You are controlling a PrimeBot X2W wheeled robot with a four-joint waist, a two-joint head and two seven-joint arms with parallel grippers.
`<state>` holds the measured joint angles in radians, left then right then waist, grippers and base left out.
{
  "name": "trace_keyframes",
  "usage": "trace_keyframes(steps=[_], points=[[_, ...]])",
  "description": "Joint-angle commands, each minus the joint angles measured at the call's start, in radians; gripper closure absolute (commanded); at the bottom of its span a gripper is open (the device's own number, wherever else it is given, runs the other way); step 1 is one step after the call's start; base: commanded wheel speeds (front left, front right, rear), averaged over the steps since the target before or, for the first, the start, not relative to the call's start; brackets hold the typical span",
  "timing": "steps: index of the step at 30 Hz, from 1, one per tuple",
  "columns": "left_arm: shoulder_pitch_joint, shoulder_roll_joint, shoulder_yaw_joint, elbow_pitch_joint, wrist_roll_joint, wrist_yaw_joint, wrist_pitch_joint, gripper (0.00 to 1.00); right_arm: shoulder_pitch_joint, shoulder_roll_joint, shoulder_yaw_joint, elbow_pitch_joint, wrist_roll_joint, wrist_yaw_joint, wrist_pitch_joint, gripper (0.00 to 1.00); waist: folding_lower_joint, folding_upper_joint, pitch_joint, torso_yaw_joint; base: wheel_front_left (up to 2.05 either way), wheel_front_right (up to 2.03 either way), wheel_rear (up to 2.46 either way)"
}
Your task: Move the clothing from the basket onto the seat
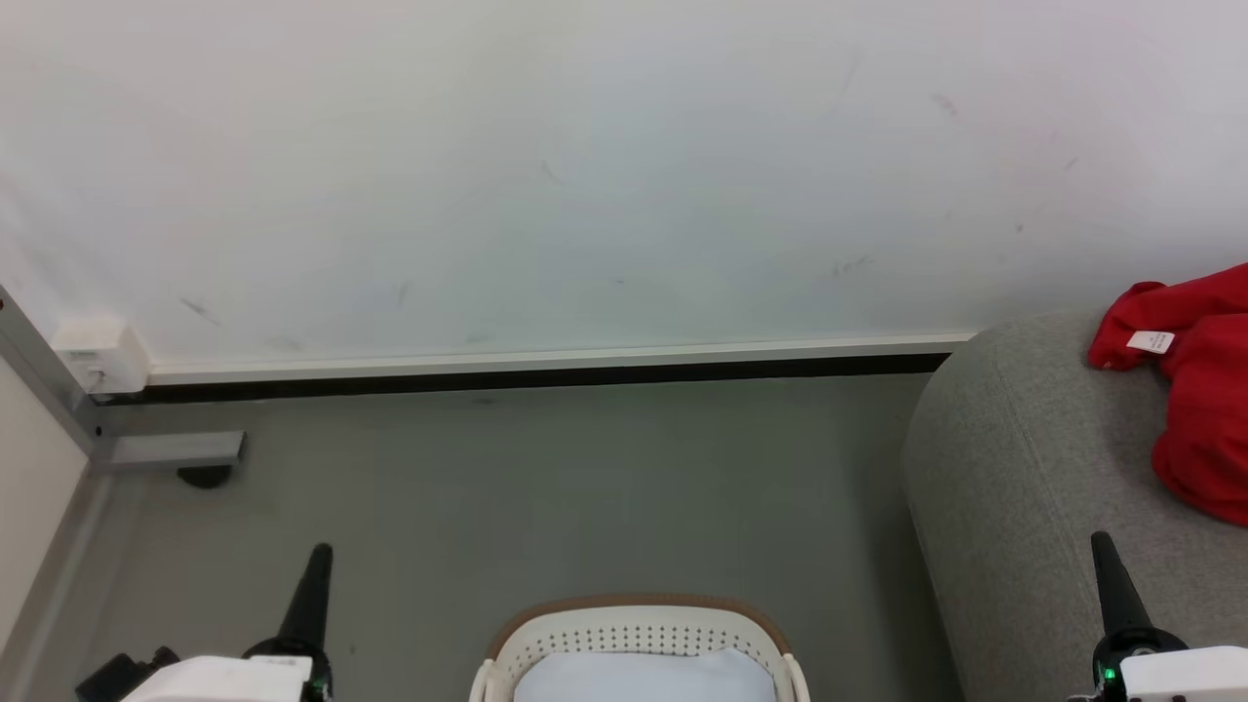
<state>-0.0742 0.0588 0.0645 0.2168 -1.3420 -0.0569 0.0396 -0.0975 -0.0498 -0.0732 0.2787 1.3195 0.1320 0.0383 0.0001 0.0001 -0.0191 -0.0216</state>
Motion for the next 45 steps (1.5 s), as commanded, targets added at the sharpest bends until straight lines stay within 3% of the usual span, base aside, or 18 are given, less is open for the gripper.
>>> trace_keyframes(steps=[1,34,45], points=[[-0.015,0.001,0.008,-0.011,-0.023,-0.006,0.005,1.00,-0.016,-0.007,-0.006,-0.011,0.024,-0.002,0.004,1.00,-0.0001,-0.0001,0.001,0.001,0.00,0.00,0.00],[-0.036,-0.007,0.051,-0.032,-0.252,-0.016,0.072,1.00,-0.032,-0.013,-0.030,-0.021,0.285,-0.002,0.064,1.00,-0.0001,-0.0001,0.015,0.019,0.00,0.00,0.00],[-0.037,-0.008,0.054,-0.034,-0.276,-0.017,0.078,1.00,-0.034,-0.015,-0.030,-0.022,0.307,-0.002,0.068,1.00,-0.0001,-0.0001,0.017,0.021,0.00,0.00,0.00]])
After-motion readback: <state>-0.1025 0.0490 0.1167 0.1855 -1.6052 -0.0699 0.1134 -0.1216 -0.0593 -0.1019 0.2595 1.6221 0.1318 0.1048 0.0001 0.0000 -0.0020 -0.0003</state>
